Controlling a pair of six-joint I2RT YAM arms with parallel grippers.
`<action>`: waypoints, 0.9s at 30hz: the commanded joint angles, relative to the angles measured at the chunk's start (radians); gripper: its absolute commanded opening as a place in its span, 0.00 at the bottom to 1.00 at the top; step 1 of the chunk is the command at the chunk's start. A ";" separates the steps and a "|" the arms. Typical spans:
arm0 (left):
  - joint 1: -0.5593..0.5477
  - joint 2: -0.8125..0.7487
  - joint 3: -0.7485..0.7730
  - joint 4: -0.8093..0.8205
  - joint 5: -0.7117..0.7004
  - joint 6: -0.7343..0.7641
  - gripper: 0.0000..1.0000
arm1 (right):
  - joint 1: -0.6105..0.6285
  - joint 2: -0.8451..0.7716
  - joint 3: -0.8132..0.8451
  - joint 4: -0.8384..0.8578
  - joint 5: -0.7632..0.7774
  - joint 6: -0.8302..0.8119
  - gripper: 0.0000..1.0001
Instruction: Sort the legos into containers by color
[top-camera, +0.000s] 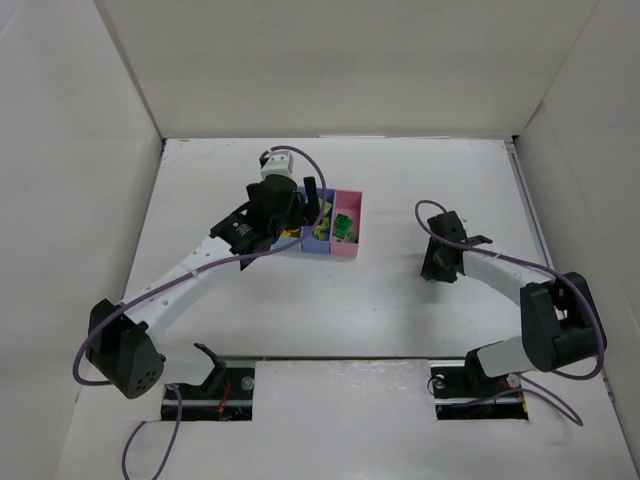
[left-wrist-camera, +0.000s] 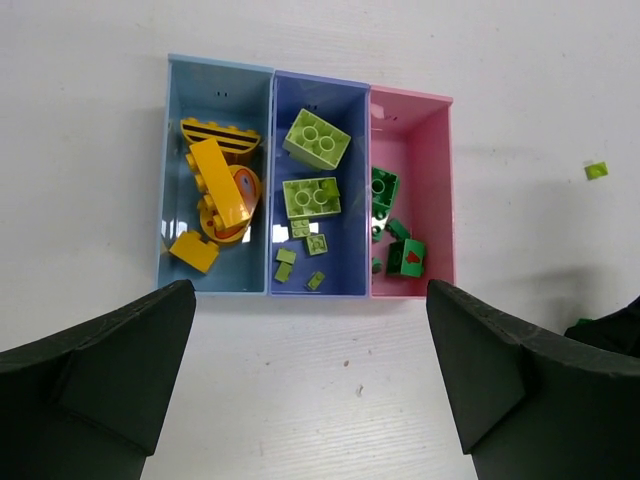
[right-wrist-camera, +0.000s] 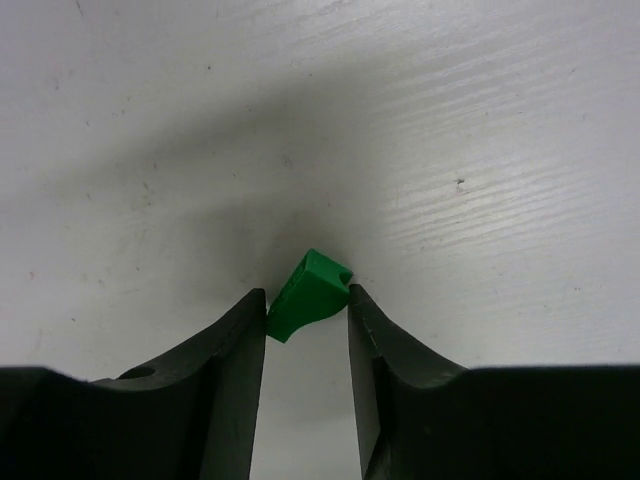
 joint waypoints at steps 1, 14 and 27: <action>0.019 -0.057 -0.003 0.023 -0.006 -0.002 1.00 | 0.015 0.015 0.044 0.033 0.044 0.036 0.37; 0.073 -0.077 -0.012 0.033 0.012 0.017 1.00 | 0.086 0.024 0.165 -0.023 0.153 -0.038 0.28; 0.091 -0.115 -0.032 0.033 -0.029 0.007 1.00 | -0.034 0.099 0.469 -0.014 0.122 -0.236 0.53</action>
